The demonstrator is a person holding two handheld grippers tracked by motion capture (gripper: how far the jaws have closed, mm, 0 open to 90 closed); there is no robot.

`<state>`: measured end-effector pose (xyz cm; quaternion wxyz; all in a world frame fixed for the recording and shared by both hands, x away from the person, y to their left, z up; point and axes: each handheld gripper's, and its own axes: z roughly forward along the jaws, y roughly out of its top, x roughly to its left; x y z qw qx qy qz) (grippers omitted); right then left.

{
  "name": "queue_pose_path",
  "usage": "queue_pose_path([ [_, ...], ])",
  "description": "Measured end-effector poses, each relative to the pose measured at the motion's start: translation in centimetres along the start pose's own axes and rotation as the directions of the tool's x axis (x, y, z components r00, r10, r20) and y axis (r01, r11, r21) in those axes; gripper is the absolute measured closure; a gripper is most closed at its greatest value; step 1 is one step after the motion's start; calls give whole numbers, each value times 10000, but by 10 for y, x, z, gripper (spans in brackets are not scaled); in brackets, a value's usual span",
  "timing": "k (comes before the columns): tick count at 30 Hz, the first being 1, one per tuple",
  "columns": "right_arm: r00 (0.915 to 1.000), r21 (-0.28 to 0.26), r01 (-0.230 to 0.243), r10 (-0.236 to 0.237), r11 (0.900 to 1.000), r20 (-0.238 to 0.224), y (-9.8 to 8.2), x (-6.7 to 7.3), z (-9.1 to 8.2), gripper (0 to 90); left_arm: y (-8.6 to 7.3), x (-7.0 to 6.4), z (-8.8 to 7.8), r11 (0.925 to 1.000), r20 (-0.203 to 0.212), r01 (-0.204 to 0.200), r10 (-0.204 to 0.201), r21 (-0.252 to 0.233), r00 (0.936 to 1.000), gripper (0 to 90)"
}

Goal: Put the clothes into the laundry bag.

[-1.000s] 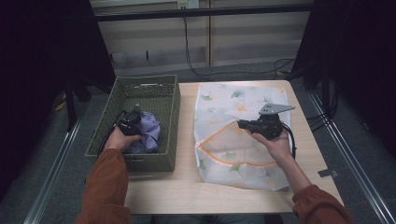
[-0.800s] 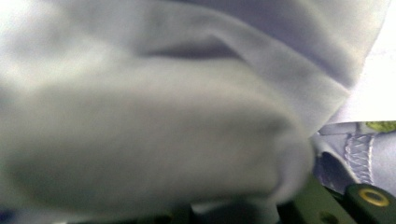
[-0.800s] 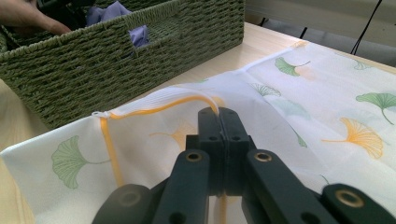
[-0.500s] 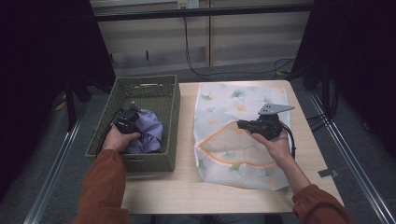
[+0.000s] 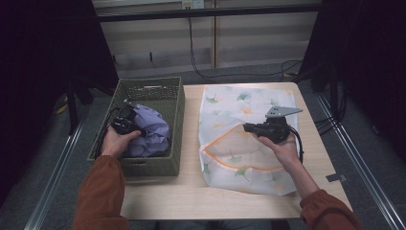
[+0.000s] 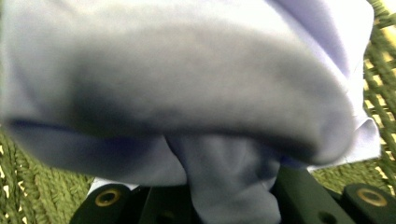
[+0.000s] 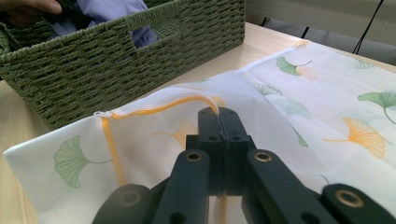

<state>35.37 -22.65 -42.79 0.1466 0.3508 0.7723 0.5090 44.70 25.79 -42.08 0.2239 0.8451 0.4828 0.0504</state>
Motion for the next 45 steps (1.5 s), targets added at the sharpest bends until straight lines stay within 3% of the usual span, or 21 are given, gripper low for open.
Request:
queue_pose_path([
  [5,10000,7,1,-1,10000,-1,0,0,0,900,-1,-1,-8,9971,119,99,-90,-758,9999,799],
  [8,10000,11,-13,13,10000,16,0,0,-1,900,-4,-3,-11,9912,203,185,-159,-1307,9997,798],
  [10,10000,15,-32,32,10000,19,0,0,-1,900,-5,-4,-17,9890,326,-7,56,-1478,9995,799],
  [12,10000,21,-29,29,10000,20,-1,0,0,900,-6,-10,-19,9827,467,70,17,-1851,9989,798],
  [13,10000,14,-25,25,10000,21,-1,0,0,900,-5,-11,-21,9820,360,-93,164,-1887,9992,798],
  [15,10000,21,-3,3,10000,25,-1,-1,0,900,-6,-14,-24,9735,451,36,69,-2287,9990,798],
  [18,10000,21,-23,23,10000,32,0,0,0,900,-7,-15,-31,9674,430,-147,264,-2528,9987,798],
  [23,10000,8,-36,36,10000,-10,0,0,0,900,-14,-13,-36,9489,498,-69,238,-3154,9985,798],
  [24,10000,10,-34,34,10000,-15,0,0,0,900,-14,-13,-36,9489,498,-69,238,-3154,9985,798],
  [26,10000,15,-27,27,10000,-17,0,0,0,900,-17,-15,-36,9394,549,73,123,-3428,9984,798],
  [28,10000,12,-40,40,10000,-17,-1,0,0,900,-18,-17,-38,9366,565,-25,238,-3504,9981,798],
  [35,10000,32,-51,51,10000,-8,-1,1,0,900,-22,-20,-53,8946,882,63,370,-4469,9954,798],
  [40,10000,47,-13,13,10000,-23,-2,1,0,900,-27,-21,-61,8803,735,30,362,-4743,9966,798],
  [44,10000,29,4,-4,10000,-6,-2,1,-1,900,-29,-24,-65,8587,781,114,333,-5123,9964,798],
  [45,10000,-4,-36,36,10000,-1,-2,1,-1,900,-29,-26,-65,8581,767,30,425,-5135,9961,797],
])
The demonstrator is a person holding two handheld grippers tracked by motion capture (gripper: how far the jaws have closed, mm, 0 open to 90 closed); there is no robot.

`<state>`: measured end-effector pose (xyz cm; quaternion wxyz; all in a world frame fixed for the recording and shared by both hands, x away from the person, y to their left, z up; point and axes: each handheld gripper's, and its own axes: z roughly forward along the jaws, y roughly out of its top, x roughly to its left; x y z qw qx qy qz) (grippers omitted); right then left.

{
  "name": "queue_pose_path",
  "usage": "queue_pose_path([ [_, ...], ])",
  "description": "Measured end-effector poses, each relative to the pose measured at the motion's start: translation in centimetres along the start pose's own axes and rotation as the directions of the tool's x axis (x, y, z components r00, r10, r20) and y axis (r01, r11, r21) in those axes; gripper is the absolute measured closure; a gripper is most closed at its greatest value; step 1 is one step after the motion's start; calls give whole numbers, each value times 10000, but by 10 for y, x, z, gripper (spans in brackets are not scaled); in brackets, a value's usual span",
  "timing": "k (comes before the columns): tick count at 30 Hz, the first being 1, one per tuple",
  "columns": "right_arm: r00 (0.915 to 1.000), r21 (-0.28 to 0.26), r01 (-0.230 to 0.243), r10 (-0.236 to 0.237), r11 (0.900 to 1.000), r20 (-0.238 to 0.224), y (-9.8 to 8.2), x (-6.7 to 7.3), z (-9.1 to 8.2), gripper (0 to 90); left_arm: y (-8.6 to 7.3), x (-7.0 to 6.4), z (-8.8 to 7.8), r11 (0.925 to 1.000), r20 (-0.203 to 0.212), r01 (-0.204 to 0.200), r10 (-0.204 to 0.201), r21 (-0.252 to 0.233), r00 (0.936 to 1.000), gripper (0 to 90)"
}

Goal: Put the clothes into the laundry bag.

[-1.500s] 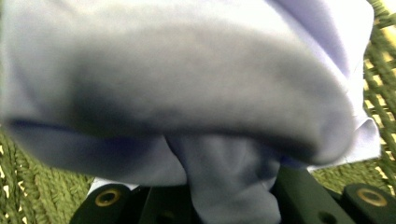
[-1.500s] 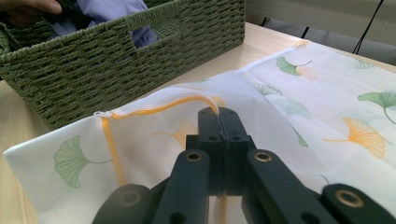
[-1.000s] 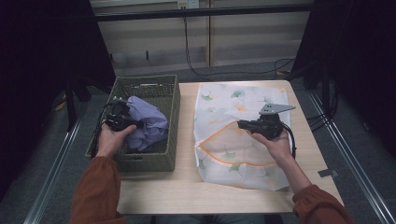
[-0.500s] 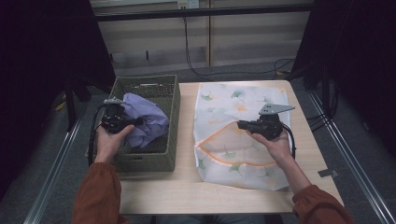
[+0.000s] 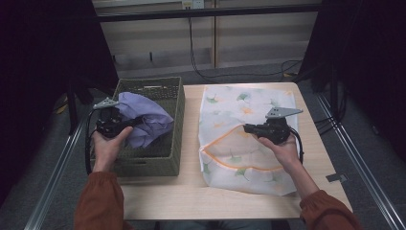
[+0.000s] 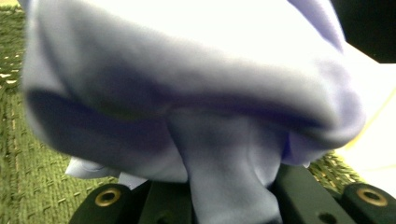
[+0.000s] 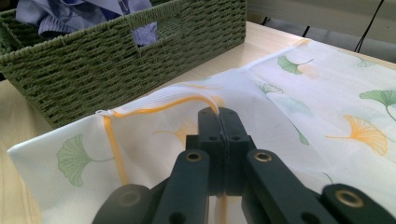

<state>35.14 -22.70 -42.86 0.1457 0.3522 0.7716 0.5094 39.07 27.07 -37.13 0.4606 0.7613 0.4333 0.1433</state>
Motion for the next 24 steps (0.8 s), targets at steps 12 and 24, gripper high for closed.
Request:
queue_pose_path([
  [12,10000,-81,-15,15,10000,38,0,-1,-3,900,2,-1,-20,9971,-100,50,-57,-756,9999,795],
  [24,10000,-111,4,-4,9999,24,1,0,-4,900,0,-6,-28,9951,-61,-25,19,-986,10000,794],
])
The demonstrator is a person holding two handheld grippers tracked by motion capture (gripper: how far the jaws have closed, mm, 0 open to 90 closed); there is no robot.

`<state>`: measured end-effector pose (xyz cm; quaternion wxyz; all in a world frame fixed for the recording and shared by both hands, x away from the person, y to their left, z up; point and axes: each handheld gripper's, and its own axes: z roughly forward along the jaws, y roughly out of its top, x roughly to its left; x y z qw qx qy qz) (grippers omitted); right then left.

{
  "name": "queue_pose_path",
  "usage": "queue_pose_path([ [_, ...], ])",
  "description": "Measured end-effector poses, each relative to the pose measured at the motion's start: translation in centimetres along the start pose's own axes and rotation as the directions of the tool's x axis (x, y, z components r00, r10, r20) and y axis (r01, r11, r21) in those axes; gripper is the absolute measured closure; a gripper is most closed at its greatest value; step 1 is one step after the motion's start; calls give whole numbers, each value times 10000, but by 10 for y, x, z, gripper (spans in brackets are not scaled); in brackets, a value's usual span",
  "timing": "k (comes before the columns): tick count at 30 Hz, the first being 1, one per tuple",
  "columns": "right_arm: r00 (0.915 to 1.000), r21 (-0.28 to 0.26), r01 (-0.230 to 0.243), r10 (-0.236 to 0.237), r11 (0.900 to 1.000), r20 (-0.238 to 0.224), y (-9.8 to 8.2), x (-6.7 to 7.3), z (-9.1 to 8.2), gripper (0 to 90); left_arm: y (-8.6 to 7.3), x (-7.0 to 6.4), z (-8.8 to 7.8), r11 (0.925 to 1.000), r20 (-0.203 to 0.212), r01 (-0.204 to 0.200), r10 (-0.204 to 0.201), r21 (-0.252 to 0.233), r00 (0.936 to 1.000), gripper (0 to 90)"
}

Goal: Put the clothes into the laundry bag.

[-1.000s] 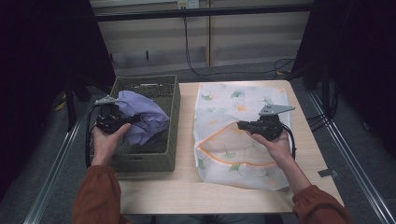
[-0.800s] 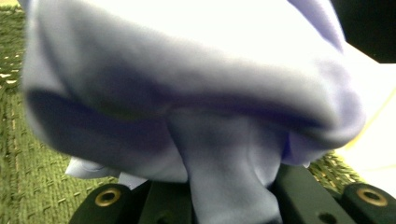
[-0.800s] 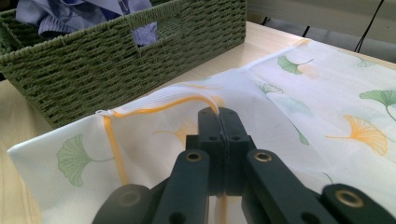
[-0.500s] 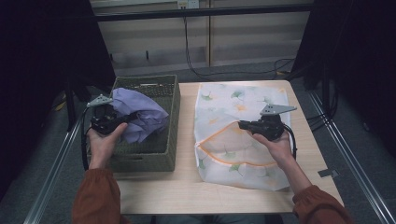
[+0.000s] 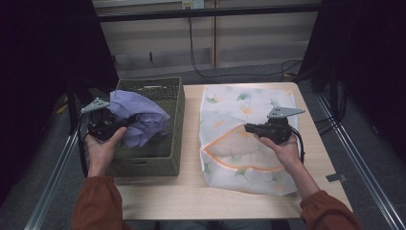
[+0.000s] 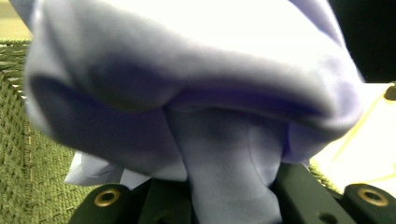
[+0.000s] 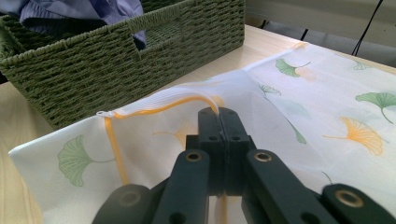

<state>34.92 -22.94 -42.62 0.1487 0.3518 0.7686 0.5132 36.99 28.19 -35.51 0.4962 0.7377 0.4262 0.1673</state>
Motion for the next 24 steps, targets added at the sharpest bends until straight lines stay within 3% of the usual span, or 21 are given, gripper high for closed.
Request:
queue_pose_path([
  [15,10000,36,52,-52,10000,1,0,1,0,900,8,-5,-22,9957,-11,-28,27,-928,10000,794],
  [18,10000,10,59,-59,10000,34,0,1,-1,900,8,-4,-24,9931,163,209,-192,-1154,9997,794],
  [24,10000,2,38,-38,10000,37,0,1,-1,900,11,-11,-27,9916,50,-179,187,-1280,9998,795],
])
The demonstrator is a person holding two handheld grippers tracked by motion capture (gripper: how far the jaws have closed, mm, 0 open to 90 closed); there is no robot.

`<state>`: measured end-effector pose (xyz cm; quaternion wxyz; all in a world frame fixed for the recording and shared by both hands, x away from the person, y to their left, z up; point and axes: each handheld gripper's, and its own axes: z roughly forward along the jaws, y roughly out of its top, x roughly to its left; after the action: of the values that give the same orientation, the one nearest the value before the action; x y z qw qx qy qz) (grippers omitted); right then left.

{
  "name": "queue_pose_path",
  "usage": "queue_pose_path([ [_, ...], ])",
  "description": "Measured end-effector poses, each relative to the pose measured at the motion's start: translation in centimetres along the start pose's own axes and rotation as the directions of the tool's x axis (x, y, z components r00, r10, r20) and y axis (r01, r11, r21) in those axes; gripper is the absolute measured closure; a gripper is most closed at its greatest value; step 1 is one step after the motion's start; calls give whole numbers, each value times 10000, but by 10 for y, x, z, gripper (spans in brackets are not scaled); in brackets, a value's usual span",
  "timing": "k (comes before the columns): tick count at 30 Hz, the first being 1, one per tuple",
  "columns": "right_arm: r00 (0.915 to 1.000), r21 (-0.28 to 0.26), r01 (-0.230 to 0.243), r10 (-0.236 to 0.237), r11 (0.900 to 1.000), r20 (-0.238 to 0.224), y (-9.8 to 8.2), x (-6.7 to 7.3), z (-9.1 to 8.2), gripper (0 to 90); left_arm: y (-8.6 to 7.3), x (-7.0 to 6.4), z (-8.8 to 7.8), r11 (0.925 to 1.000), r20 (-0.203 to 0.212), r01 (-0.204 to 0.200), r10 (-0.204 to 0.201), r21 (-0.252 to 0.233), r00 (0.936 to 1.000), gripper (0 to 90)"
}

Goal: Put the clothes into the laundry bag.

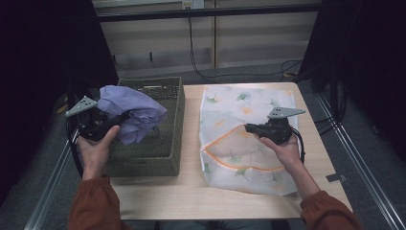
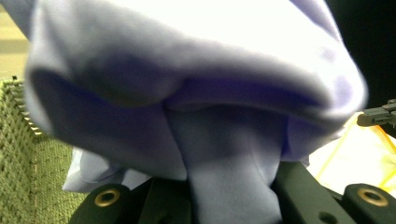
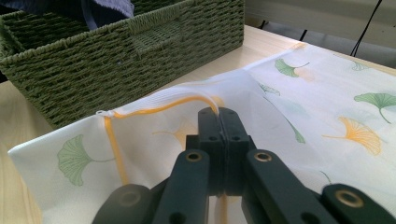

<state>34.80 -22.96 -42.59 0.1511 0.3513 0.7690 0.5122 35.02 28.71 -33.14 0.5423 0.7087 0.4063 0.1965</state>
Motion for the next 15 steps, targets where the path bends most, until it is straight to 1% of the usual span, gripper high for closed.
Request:
queue_pose_path([
  [2,10000,17,5,-5,10000,-10,0,0,1,900,2,-2,-2,10000,34,-34,34,-91,10000,795],
  [4,10000,34,24,-24,10000,-15,0,0,1,900,3,-4,-5,9997,-54,-27,26,-222,10000,795],
  [5,10000,34,28,-28,10000,-11,0,0,1,900,4,-5,-7,9997,-23,-105,105,-240,9999,795],
  [9,10000,10,67,-67,10000,-5,1,1,0,900,7,-8,-12,9984,81,-124,128,-553,9999,794],
  [12,10000,-30,89,-89,10000,-8,1,1,0,900,9,-10,-17,9974,-56,-194,191,-698,9998,793],
  [14,9999,-32,104,-104,9999,6,1,1,0,900,10,-10,-20,9962,10,-134,136,-858,9999,793],
  [15,10000,-20,81,-81,10000,13,1,1,0,900,11,-10,-22,9960,-85,-204,197,-870,9998,793],
])
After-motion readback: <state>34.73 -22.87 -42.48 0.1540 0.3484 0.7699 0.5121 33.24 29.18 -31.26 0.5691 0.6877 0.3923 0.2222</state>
